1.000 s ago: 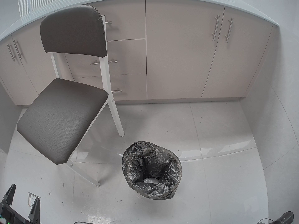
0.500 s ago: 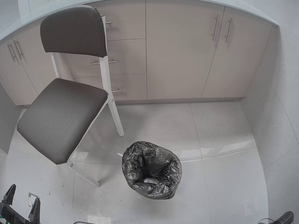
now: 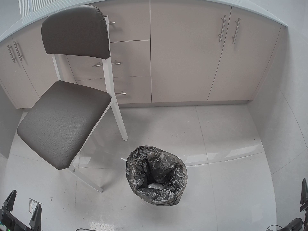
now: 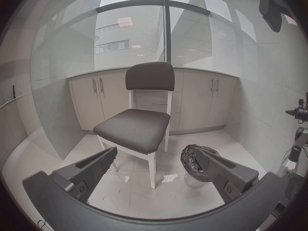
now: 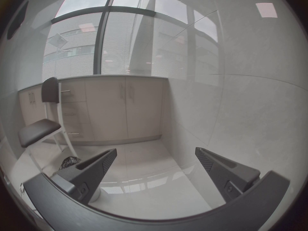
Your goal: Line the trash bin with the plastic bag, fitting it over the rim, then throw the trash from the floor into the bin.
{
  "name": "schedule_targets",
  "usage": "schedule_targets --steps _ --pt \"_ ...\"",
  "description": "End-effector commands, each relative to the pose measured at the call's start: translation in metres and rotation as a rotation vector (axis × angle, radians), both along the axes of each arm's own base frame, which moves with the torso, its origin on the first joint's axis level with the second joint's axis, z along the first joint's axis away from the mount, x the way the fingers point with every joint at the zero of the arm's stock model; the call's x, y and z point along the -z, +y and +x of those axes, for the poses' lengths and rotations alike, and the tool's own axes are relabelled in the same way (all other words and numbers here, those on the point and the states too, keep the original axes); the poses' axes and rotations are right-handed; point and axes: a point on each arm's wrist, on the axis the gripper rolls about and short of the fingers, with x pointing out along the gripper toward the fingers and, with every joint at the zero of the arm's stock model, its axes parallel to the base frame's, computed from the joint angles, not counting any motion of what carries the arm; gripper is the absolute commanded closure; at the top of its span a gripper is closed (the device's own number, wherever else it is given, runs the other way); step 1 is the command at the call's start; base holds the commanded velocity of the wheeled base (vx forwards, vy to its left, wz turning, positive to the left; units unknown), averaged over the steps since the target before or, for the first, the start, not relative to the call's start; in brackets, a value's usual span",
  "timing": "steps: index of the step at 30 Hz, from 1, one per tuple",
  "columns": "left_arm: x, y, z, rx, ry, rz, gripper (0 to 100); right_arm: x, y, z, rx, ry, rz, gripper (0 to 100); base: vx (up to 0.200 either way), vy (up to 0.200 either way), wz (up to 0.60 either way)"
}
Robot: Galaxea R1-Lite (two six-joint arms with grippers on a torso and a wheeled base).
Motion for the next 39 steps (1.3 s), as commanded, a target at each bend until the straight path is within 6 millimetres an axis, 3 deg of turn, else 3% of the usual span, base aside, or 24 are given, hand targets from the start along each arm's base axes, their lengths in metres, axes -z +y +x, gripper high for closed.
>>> schedule_targets --steps 1,6,20,33,39 --pt "0.0048 0.0000 0.0014 0.000 0.020 0.000 0 0.0185 0.0023 0.0054 -0.105 0.047 -0.061 0 0.000 0.000 0.00" --pt "0.0048 0.0000 0.0014 0.000 0.020 0.000 0 0.0185 0.0065 0.0055 -0.294 0.051 -0.066 0 0.000 0.000 0.00" --pt "0.0046 0.0000 0.0014 0.000 0.019 0.000 0 0.0193 0.0081 0.0055 -0.355 0.076 -0.172 0 0.000 0.000 0.00" --pt "0.0048 0.0000 0.0014 0.000 0.020 0.000 0 0.0200 0.0055 0.0056 -0.249 0.048 0.014 0 0.000 0.000 0.00" --pt "0.0048 0.0000 0.0014 0.000 0.020 0.000 0 0.0215 0.0066 0.0059 -0.296 0.069 -0.029 0 0.000 0.000 0.00"
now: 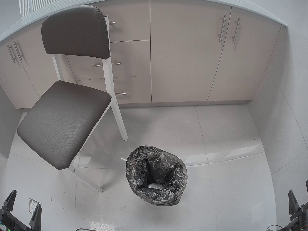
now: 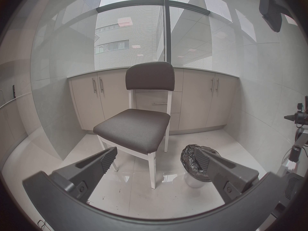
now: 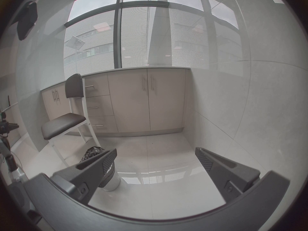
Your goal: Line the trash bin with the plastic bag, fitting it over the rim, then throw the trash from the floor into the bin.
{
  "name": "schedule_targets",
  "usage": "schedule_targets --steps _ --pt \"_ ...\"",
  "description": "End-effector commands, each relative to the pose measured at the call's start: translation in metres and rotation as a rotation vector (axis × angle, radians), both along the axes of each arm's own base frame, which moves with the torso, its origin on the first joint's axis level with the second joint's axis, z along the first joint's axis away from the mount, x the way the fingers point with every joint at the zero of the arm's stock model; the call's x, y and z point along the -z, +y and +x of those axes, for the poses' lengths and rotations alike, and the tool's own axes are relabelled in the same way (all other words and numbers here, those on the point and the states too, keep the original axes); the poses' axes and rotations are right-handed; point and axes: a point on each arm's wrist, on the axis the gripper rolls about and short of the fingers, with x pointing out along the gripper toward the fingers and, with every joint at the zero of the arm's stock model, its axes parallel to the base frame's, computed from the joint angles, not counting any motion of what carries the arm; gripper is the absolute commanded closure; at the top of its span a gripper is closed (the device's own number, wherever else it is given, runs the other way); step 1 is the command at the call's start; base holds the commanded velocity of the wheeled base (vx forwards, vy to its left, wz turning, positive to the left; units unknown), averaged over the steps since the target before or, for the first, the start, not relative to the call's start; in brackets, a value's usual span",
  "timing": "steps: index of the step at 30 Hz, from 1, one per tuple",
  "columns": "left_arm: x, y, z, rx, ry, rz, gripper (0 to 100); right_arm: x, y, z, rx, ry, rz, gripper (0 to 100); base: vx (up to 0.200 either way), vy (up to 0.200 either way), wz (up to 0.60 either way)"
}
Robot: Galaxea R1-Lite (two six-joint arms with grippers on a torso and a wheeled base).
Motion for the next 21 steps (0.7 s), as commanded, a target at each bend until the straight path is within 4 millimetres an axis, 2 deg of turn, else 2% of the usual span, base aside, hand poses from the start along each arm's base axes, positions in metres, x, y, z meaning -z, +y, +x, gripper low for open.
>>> schedule_targets --steps 1,21 --pt "0.0049 0.0000 0.0013 0.000 0.019 0.000 0 0.0039 0.0016 -0.0008 -0.069 0.003 -0.061 0 0.000 0.000 0.00" --pt "0.0049 0.0000 0.0013 0.000 0.019 0.000 0 0.0061 0.0019 -0.0003 -0.087 0.012 -0.024 0 0.000 0.000 0.00"
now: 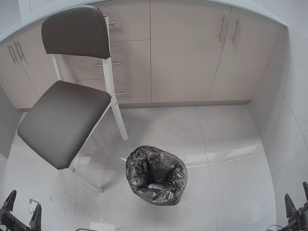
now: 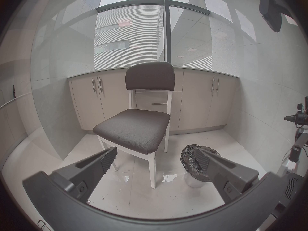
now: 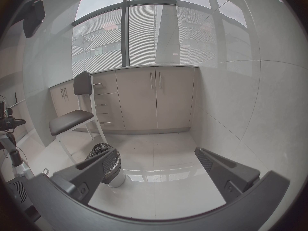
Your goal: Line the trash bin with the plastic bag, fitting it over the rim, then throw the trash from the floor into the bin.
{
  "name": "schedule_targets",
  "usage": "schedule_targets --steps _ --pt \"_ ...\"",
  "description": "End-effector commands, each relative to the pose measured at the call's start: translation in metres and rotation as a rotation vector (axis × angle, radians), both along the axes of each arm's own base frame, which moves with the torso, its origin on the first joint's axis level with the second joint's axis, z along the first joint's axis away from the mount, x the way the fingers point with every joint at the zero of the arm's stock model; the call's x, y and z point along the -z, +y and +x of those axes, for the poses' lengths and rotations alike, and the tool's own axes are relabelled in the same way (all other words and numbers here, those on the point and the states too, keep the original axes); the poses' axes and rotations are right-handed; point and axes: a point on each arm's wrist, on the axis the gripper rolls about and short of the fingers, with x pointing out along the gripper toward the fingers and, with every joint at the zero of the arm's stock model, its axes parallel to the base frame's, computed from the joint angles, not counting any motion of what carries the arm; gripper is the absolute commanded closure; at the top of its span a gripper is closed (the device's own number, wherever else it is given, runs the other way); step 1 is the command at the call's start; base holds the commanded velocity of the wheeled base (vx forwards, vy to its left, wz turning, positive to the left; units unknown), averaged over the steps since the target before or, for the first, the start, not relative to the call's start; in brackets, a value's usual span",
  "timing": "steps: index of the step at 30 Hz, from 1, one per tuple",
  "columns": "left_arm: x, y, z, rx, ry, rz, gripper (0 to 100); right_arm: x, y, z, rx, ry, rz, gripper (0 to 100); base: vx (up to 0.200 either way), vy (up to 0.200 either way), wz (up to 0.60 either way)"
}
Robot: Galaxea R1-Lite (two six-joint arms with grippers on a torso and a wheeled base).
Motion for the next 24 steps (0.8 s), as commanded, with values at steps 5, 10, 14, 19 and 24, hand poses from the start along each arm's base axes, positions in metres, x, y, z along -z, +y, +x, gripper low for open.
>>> schedule_targets --steps 5,10,14,19,24 --pt "0.0048 0.0000 0.0013 0.000 0.019 0.000 0 0.0043 0.0000 -0.0003 -0.003 -0.005 0.003 0 0.000 0.000 0.00" --pt "0.0048 0.0000 0.0013 0.000 0.019 0.000 0 0.0043 0.0000 -0.0003 -0.003 -0.005 0.003 0 0.000 0.000 0.00" --pt "0.0047 0.0000 0.0013 0.000 0.017 0.002 0 0.0043 0.0000 -0.0003 -0.003 -0.005 0.003 0 0.000 0.000 0.00" --pt "0.0048 0.0000 0.0013 0.000 0.019 0.000 0 0.0043 0.0000 -0.0003 -0.003 -0.005 0.003 0 0.000 0.000 0.00" --pt "0.0048 0.0000 0.0013 0.000 0.019 0.000 0 0.0043 0.0000 -0.0003 -0.003 -0.005 0.003 0 0.000 0.000 0.00"
